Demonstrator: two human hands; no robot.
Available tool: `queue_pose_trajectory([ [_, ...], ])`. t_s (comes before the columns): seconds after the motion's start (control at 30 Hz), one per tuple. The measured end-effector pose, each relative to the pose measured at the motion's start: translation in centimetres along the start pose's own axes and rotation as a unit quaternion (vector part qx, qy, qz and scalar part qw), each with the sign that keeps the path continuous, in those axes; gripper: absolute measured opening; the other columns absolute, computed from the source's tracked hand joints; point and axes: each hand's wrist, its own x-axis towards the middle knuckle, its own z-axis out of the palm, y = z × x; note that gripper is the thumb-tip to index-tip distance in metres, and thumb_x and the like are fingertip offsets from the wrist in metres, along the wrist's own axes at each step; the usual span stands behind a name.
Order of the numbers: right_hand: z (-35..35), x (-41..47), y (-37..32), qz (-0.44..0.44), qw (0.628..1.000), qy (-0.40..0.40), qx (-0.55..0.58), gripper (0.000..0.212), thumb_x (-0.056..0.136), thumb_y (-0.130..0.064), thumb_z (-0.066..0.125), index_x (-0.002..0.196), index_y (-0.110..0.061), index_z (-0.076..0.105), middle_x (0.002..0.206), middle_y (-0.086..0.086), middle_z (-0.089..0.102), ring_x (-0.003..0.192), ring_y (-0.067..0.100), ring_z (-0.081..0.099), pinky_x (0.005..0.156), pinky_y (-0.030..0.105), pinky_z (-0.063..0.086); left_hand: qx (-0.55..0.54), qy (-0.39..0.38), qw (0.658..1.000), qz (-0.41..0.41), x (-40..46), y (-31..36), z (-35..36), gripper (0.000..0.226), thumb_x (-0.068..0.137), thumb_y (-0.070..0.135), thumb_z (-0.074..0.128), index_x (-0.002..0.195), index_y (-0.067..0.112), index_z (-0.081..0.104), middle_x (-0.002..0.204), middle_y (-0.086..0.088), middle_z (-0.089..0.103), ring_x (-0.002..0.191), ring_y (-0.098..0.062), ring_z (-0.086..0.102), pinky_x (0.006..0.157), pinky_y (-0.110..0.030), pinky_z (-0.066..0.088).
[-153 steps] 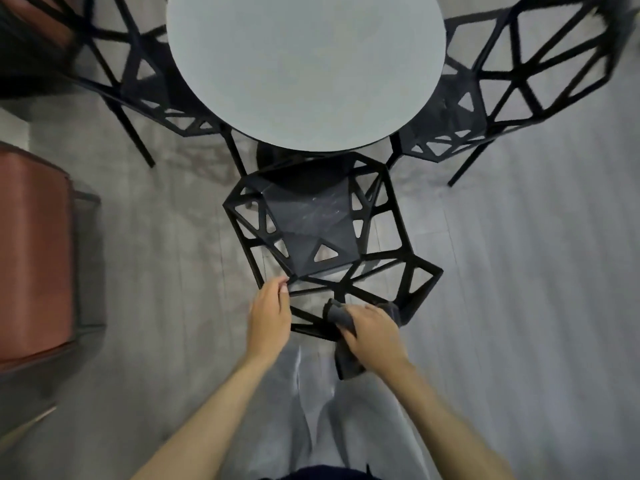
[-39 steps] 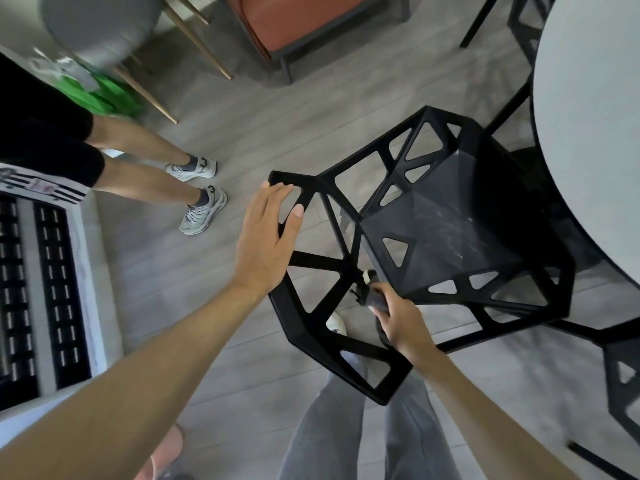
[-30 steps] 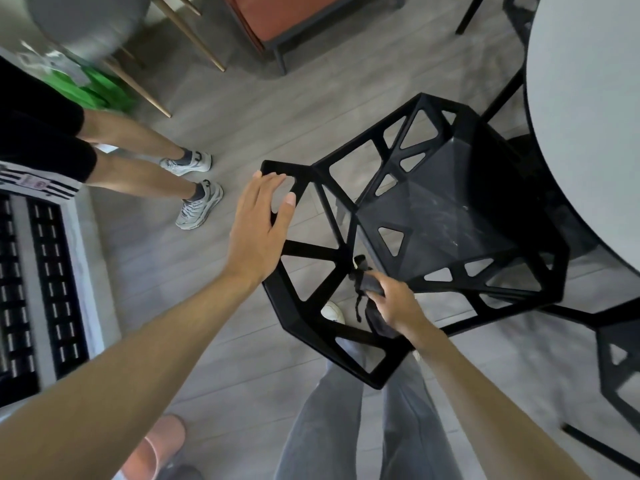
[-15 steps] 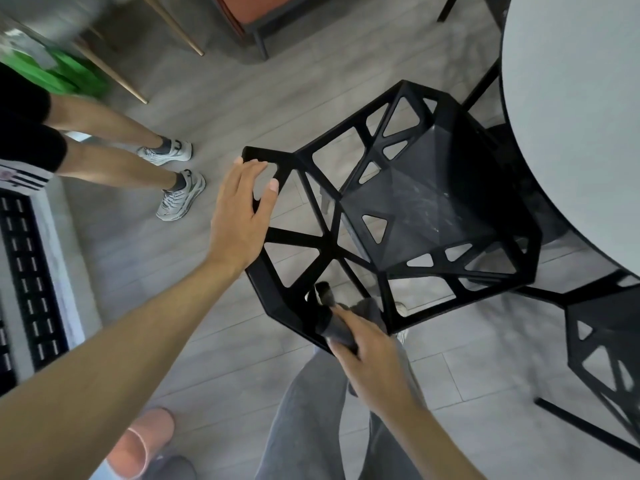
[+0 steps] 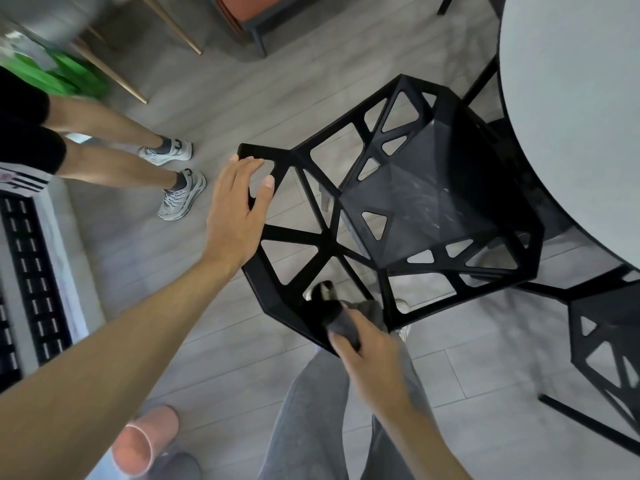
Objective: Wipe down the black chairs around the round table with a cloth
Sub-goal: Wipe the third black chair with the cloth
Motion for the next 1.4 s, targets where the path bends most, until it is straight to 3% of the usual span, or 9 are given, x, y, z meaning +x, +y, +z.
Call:
queue_pose_trajectory([
  [0.07, 1.1, 0.0, -3.0, -0.054, 0.998, -0.016, -0.014, 0.011, 0.098, -0.031, 0.06, 0.106, -0.039, 0.063, 0.079, -0.019, 0.061, 0.075, 0.005, 0.063, 0.067, 0.01, 0.043, 0.003, 0.002, 1.0, 0.003, 0.1, 0.0, 0.0, 0.046, 0.112, 0.048, 0.037, 0.147, 0.022, 0.052, 0.156, 0.007, 0.047, 0.156, -0.005, 0.019, 0.12, -0.012, 0.011],
  [0.2, 2.2, -1.0, -3.8, -0.142, 0.989, 0.001, -0.052, 0.038, 0.099, -0.035, 0.059, 0.136, -0.026, 0.061, 0.135, -0.015, 0.065, 0.131, -0.005, 0.053, 0.114, 0.019, 0.039, 0.01, -0.003, 1.0, 0.009, 0.0, -0.1, 0.0, 0.047, 0.112, 0.047, 0.036, 0.148, 0.021, 0.051, 0.156, 0.005, 0.047, 0.156, -0.007, 0.02, 0.121, -0.016, 0.012],
  [0.37, -0.5, -1.8, 3.4, 0.036, 0.999, 0.027, -0.009, 0.028, 0.096, -0.036, 0.06, 0.124, -0.037, 0.064, 0.089, -0.022, 0.068, 0.073, 0.003, 0.068, 0.066, 0.024, 0.056, 0.011, -0.003, 1.0, 0.014, -0.1, 0.1, 0.0, 0.047, 0.112, 0.047, 0.036, 0.148, 0.019, 0.051, 0.156, 0.003, 0.048, 0.156, -0.007, 0.021, 0.122, -0.018, 0.012],
  [0.43, -2.0, -1.1, 6.9, 0.102, 0.991, 0.034, -0.082, 0.038, 0.099, -0.027, 0.061, 0.137, -0.03, 0.059, 0.101, -0.008, 0.072, 0.082, 0.01, 0.071, 0.075, 0.037, 0.06, 0.009, 0.0, 1.0, 0.013, -0.1, 0.2, -0.1, 0.047, 0.112, 0.046, 0.037, 0.148, 0.019, 0.052, 0.155, 0.003, 0.048, 0.156, -0.009, 0.021, 0.124, -0.024, 0.014],
  [0.53, -3.0, 2.5, 9.7, 0.038, 0.974, 0.03, -0.222, 0.036, 0.095, -0.007, 0.064, 0.13, -0.014, 0.061, 0.111, 0.006, 0.07, 0.096, 0.031, 0.071, 0.078, 0.043, 0.06, 0.006, 0.002, 1.0, 0.012, -0.1, 0.3, 0.0, 0.047, 0.112, 0.046, 0.037, 0.148, 0.019, 0.052, 0.155, 0.003, 0.049, 0.156, -0.011, 0.022, 0.126, -0.028, 0.016],
  [0.77, -1.5, 13.8, 9.5, 0.139, 0.92, -0.07, -0.36, 0.022, 0.104, -0.014, 0.044, 0.123, -0.009, 0.055, 0.114, 0.018, 0.068, 0.111, 0.04, 0.064, 0.086, 0.043, 0.047, 0.01, 0.003, 1.0, 0.012, 0.0, 0.0, 0.1, 0.047, 0.112, 0.046, 0.037, 0.149, 0.019, 0.052, 0.156, 0.004, 0.048, 0.155, -0.006, 0.02, 0.122, -0.016, 0.011],
  [1.0, -1.7, 14.6, 10.6, 0.166, 0.939, -0.081, -0.29, 0.028, 0.103, -0.032, 0.053, 0.124, -0.013, 0.054, 0.113, 0.018, 0.069, 0.111, 0.043, 0.063, 0.089, 0.045, 0.05, -0.019, -0.003, 1.0, 0.002, -0.1, -0.1, 0.1, 0.05, 0.111, 0.049, 0.037, 0.148, 0.019, 0.052, 0.156, 0.004, 0.048, 0.157, -0.012, 0.022, 0.129, -0.044, 0.022],
  [1.17, -3.6, 11.7, 10.6, 0.125, 0.916, -0.122, -0.36, 0.028, 0.096, -0.024, 0.055, 0.123, -0.019, 0.062, 0.116, 0.009, 0.069, 0.114, 0.032, 0.064, 0.099, 0.042, 0.044, -0.026, -0.006, 1.0, -0.011, -0.1, -0.2, 0.1, 0.052, 0.11, 0.054, 0.035, 0.148, 0.022, 0.05, 0.157, 0.008, 0.047, 0.157, -0.006, 0.019, 0.129, -0.043, 0.021],
  [1.4, -1.1, 17.8, 12.0, 0.205, 0.95, 0.044, -0.233, 0.029, 0.093, -0.002, 0.062, 0.122, -0.008, 0.062, 0.115, 0.021, 0.063, 0.108, 0.041, 0.063, 0.082, 0.042, 0.049, -0.03, -0.003, 0.999, -0.01, -0.1, -0.2, 0.0, 0.049, 0.111, 0.052, 0.036, 0.148, 0.023, 0.051, 0.157, 0.011, 0.046, 0.156, -0.003, 0.019, 0.128, -0.034, 0.019],
])
